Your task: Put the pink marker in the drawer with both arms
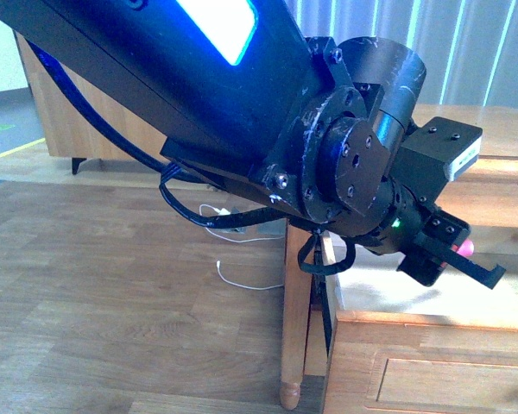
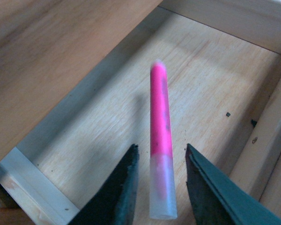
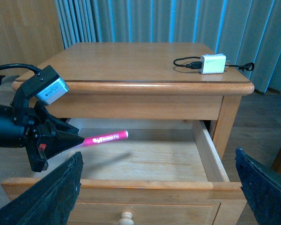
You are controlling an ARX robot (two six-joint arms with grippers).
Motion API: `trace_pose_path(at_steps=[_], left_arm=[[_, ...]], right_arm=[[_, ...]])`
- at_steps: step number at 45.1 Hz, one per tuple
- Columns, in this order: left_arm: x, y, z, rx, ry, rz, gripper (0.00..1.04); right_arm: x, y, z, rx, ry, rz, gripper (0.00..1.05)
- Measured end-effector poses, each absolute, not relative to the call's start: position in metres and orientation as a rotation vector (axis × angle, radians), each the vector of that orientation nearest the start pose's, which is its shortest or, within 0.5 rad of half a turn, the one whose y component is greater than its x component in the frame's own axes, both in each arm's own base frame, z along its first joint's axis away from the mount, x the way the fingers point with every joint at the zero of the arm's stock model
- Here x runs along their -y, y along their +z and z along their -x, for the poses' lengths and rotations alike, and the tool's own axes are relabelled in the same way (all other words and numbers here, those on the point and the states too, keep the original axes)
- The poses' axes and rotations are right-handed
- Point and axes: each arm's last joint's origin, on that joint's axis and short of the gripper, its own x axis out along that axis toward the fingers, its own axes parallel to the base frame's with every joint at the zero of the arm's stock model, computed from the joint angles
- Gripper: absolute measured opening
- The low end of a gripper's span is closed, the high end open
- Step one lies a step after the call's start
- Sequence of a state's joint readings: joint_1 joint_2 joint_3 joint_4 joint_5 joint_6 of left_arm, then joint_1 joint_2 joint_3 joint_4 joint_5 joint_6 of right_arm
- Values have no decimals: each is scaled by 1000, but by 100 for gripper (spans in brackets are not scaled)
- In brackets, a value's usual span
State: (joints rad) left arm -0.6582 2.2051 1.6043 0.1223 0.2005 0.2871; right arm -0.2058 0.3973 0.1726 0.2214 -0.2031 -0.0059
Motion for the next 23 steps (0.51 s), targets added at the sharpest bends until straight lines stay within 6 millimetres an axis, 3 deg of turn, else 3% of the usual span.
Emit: trace_pose_path(at_steps=[12, 23], left_arm=[[311, 190, -382, -292, -858, -380, 69], [286, 217, -370, -265, -670, -350, 101]], right_arm=[[20, 209, -123, -3, -3, 5, 96], [20, 209, -123, -3, -3, 5, 96]])
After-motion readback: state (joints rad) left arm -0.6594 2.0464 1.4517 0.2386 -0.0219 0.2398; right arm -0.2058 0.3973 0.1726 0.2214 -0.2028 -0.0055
